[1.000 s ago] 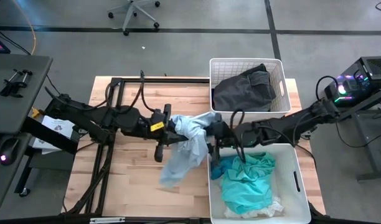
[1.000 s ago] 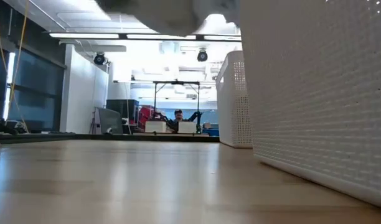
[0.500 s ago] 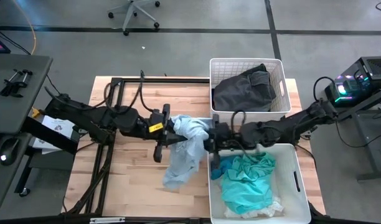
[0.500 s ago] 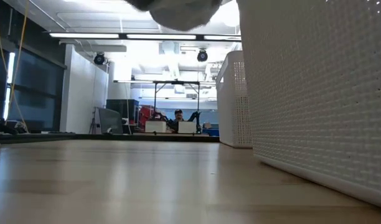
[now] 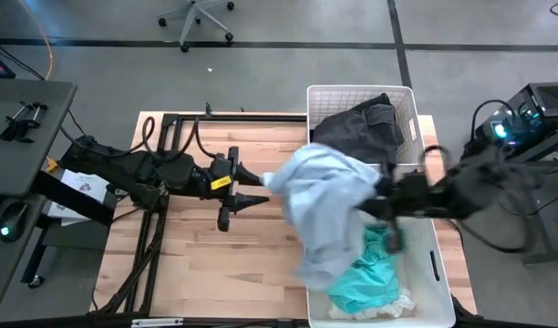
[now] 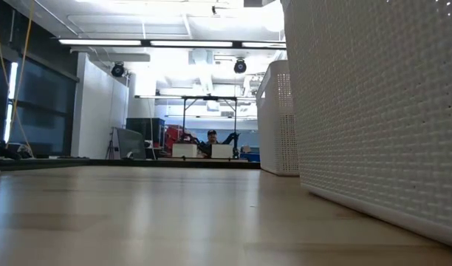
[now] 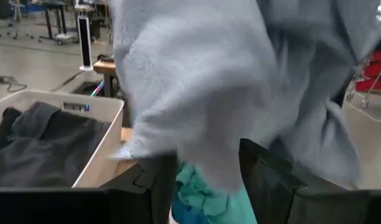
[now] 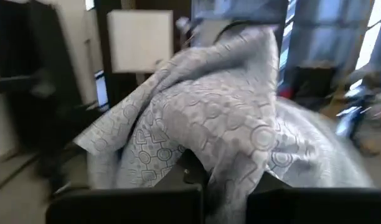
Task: Sort clothes
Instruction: Put the white patient gown into the bottom white laundry bin, then adjust the bottom laundry bin
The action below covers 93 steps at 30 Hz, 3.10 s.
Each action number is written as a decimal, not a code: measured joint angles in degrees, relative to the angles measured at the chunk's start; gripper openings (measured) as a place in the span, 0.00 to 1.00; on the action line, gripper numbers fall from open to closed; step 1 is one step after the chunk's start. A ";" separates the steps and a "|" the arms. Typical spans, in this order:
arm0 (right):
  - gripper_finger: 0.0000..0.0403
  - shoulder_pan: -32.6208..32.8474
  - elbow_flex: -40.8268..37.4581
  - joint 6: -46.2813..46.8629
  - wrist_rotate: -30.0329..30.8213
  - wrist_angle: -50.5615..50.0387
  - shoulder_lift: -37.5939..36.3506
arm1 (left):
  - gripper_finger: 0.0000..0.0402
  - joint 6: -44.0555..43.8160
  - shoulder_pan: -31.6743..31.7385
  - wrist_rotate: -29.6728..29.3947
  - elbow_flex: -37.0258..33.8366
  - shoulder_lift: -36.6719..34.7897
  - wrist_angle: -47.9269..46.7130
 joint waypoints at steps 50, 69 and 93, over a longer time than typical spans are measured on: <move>0.28 13.85 -26.99 103.34 -3.59 -47.29 -7.38 | 0.39 -5.92 0.76 -8.37 -0.04 -0.04 -9.87; 0.08 6.60 -55.24 94.70 -35.50 -4.20 5.93 | 0.39 -7.33 1.77 -8.98 -0.04 -0.03 -12.34; 0.08 -6.43 -38.85 63.42 -8.41 -20.22 -1.94 | 0.39 -13.63 2.62 0.85 -2.36 2.27 -17.19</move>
